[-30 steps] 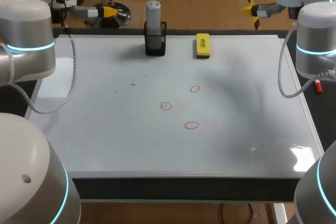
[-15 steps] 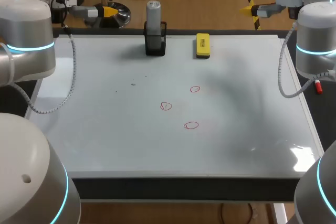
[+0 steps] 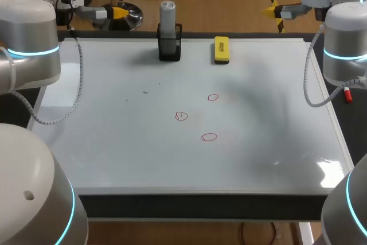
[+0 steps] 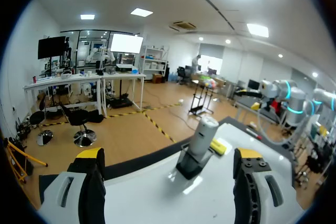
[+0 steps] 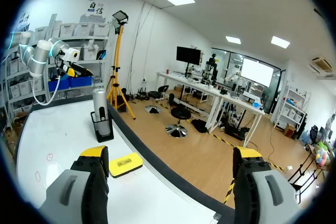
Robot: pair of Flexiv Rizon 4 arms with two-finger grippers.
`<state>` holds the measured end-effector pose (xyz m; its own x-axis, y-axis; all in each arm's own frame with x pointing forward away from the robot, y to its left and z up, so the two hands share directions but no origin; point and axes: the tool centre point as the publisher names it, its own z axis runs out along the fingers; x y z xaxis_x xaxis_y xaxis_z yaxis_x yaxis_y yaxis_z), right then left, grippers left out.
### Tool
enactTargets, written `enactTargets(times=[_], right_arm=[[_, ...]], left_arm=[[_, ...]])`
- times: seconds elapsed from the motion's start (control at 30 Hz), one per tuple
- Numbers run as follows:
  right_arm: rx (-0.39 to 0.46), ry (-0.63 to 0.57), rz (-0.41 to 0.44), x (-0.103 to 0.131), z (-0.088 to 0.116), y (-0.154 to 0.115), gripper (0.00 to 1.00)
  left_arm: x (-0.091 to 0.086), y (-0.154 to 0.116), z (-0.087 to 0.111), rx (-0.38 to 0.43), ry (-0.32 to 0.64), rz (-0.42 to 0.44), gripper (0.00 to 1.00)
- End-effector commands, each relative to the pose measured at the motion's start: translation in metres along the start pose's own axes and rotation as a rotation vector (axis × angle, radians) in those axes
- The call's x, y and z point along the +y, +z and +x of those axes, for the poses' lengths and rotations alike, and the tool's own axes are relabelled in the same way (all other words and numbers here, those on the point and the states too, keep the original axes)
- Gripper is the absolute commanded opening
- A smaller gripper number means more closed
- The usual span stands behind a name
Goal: Pick up the inspection probe, press it on each red-marked spot on the whiteboard one by one, put down the probe, pick up the eraser, and wipe off all the red marks.
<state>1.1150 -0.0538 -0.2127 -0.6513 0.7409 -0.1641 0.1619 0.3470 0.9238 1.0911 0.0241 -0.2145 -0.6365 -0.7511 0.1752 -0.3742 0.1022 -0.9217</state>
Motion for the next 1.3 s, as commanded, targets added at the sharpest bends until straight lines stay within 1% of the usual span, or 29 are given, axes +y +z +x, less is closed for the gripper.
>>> enactTargets(times=[0.03, 0.7, 0.83, 0.97, 1.1, 1.17, 1.23, 1.3], right_arm=[[0.001, 0.0, 0.002, 0.0, 0.0, 0.0, 1.0], [0.001, 0.0, 0.002, 0.0, 0.0, 0.0, 1.0], [0.001, 0.0, 0.002, 0.0, 0.0, 0.0, 1.0], [0.001, 0.0, 0.002, 0.0, 0.0, 0.0, 1.0], [0.001, 0.0, 0.002, 0.0, 0.0, 0.0, 1.0], [0.001, 0.0, 0.002, 0.0, 0.0, 0.0, 1.0], [0.001, 0.0, 0.002, 0.0, 0.0, 0.0, 1.0], [0.001, 0.0, 0.002, 0.0, 0.0, 0.0, 1.0]], left_arm=[[0.001, 0.001, 0.0, 0.0, 0.0, 0.003, 1.0], [0.001, 0.001, 0.0, 0.0, 0.0, 0.003, 1.0], [-0.004, 0.007, 0.008, 0.047, 0.037, 0.014, 1.0], [-0.008, 0.012, 0.011, 0.116, 0.082, 0.03, 1.0], [-0.014, 0.02, 0.02, 0.229, 0.168, 0.046, 1.0], [-0.017, 0.026, 0.031, 0.288, 0.211, 0.04, 1.0], [-0.019, 0.03, 0.036, 0.357, 0.252, 0.064, 1.0], [-0.021, 0.036, 0.047, 0.413, 0.286, 0.071, 1.0]])
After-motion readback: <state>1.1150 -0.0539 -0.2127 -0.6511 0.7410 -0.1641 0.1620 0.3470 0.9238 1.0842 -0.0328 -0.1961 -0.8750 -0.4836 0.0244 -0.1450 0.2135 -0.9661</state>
